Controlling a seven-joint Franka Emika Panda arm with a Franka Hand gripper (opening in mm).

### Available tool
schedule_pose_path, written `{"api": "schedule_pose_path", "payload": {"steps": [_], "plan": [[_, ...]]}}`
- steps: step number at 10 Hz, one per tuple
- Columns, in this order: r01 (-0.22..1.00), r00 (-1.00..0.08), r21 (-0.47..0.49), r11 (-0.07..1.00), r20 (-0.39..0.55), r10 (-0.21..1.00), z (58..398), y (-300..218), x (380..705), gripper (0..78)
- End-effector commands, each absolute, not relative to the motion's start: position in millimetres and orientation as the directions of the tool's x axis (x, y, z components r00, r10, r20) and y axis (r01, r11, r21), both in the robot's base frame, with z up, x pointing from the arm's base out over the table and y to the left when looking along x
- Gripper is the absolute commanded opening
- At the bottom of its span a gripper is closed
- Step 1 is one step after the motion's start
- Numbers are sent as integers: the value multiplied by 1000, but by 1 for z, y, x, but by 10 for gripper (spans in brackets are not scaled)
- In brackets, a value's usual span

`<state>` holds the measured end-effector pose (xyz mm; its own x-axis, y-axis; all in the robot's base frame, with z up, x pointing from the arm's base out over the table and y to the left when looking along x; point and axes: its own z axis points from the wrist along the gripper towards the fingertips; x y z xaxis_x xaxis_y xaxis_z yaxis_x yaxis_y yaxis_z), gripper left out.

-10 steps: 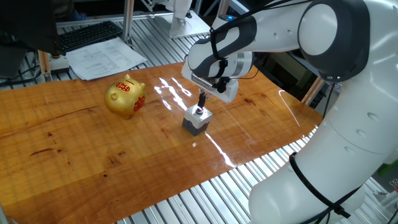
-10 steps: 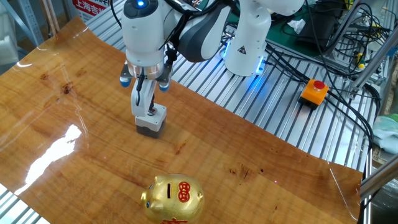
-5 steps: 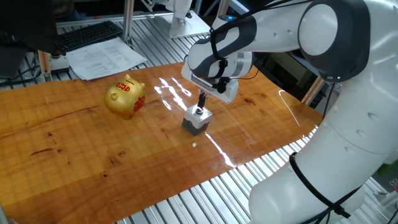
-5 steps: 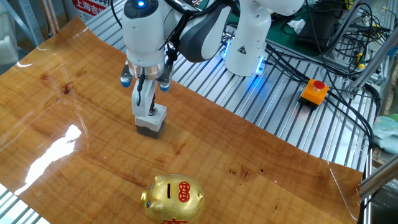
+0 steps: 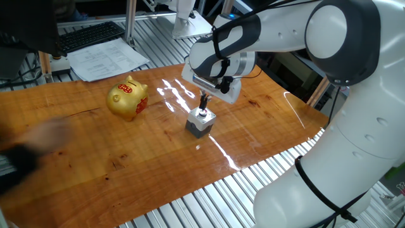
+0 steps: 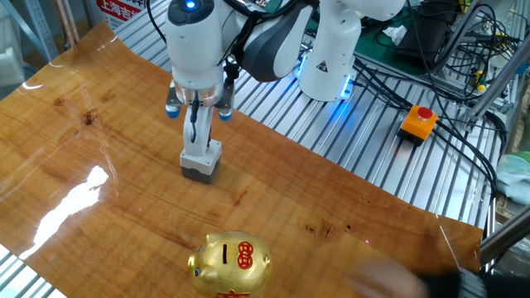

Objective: Drop coins into a piggy bank

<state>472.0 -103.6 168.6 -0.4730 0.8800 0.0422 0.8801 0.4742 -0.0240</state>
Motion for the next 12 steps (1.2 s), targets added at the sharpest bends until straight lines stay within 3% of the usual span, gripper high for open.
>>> {"api": "schedule_pose_path", "payload": {"steps": [1, 3, 4, 12], "plan": [[828, -558, -44, 558, 29, 830, 172, -102, 474, 11], [809, -583, -58, 584, 32, 812, 172, -101, 475, 11], [809, -583, -58, 584, 32, 812, 172, -101, 475, 775], [809, -583, -58, 584, 32, 812, 172, -101, 475, 775]]}}
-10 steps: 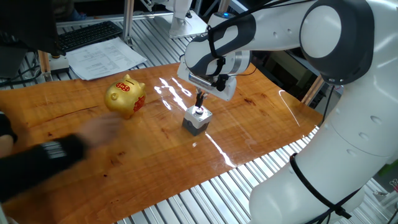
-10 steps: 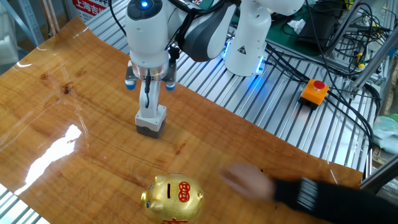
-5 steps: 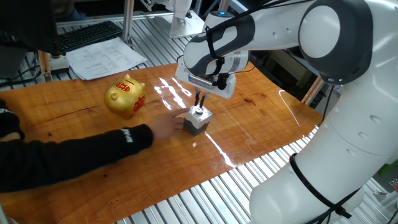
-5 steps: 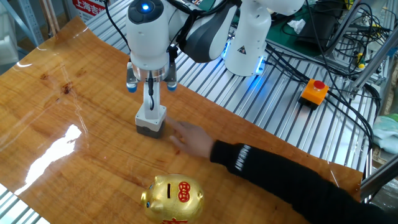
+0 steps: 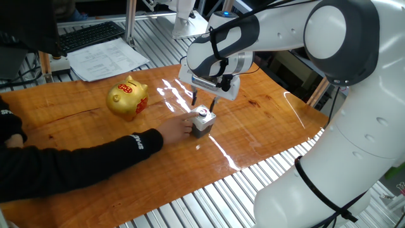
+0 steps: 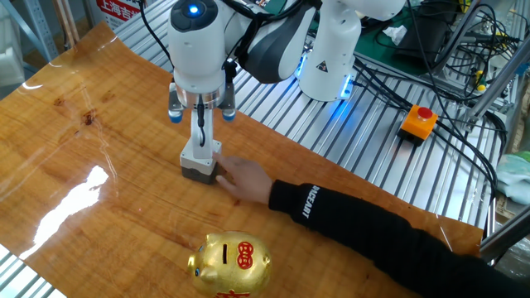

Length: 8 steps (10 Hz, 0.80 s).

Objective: Drop coins into a piggy bank

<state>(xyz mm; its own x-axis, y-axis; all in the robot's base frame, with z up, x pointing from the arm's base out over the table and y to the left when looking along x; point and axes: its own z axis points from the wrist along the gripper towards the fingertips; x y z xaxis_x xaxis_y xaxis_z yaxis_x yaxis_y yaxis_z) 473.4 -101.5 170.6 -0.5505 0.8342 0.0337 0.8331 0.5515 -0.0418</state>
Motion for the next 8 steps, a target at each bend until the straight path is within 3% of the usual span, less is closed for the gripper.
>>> {"api": "schedule_pose_path", "payload": {"steps": [1, 5, 8], "plan": [[809, -583, -58, 584, 32, 812, 172, -101, 475, 775], [809, -583, -58, 584, 32, 812, 172, -101, 475, 775], [796, -603, -65, 602, 8, 798, 152, -94, 483, 775]]}}
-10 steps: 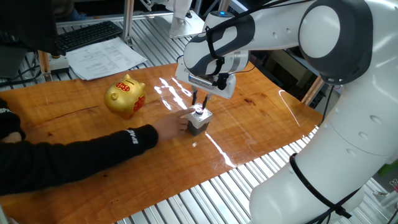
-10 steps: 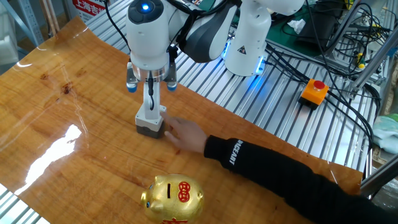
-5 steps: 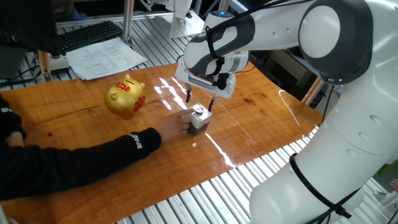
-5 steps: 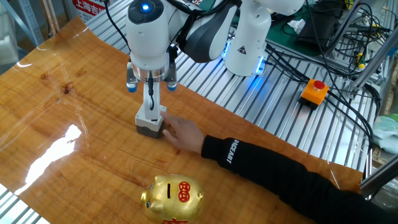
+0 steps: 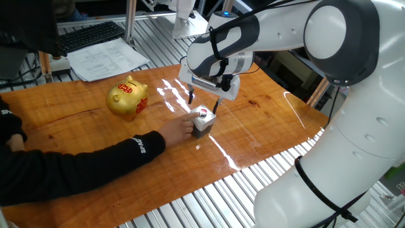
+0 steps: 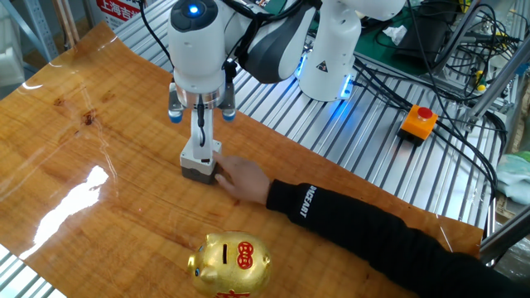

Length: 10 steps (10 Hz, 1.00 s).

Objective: Drop coins into a piggy bank

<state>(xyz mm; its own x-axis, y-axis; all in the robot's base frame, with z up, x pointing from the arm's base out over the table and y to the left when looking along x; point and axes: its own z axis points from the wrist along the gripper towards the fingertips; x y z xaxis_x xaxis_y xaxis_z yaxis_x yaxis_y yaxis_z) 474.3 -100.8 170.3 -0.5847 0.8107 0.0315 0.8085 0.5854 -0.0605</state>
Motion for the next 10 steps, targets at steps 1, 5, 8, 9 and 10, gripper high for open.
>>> {"api": "schedule_pose_path", "payload": {"steps": [1, 5, 8, 9, 10], "plan": [[795, -604, -64, 604, 10, 797, 151, -93, 483, 775], [793, -607, -64, 606, 11, 795, 152, -92, 483, 775], [794, -605, -70, 604, 11, 796, 155, -93, 482, 775], [792, -607, -71, 606, 12, 794, 157, -93, 481, 775], [792, -607, -72, 606, 11, 795, 157, -93, 481, 775]]}}
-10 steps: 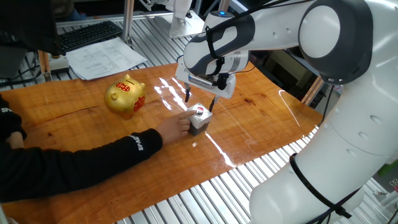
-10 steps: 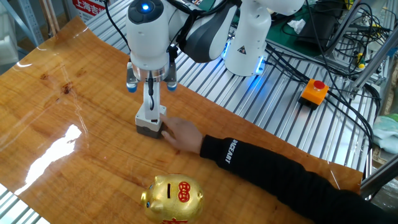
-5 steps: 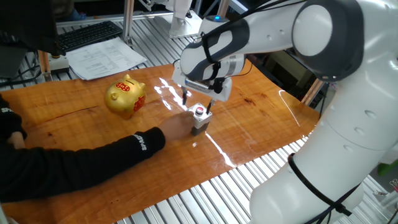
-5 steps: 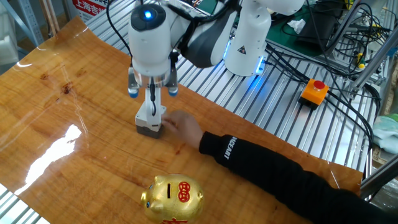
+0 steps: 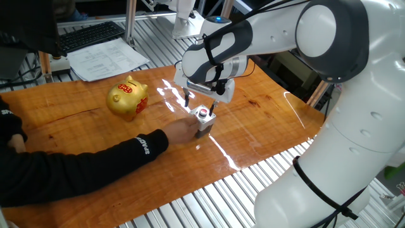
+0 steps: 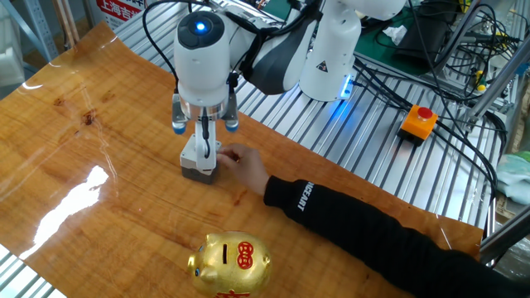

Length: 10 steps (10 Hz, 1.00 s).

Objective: Drop coins into a piggy bank

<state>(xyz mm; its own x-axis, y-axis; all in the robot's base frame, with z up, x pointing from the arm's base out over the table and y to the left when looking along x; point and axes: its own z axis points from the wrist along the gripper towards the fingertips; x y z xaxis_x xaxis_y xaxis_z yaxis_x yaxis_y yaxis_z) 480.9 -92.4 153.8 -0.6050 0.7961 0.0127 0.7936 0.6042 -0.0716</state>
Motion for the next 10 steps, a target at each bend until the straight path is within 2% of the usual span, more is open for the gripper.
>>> {"api": "schedule_pose_path", "payload": {"steps": [1, 8, 9, 10], "plan": [[791, -609, -71, 608, 11, 793, 157, -93, 481, 775], [790, -610, -69, 609, 14, 793, 158, -91, 480, 775], [793, -606, -69, 605, 14, 795, 158, -91, 480, 12], [793, -606, -69, 605, 14, 795, 158, -91, 480, 12]]}}
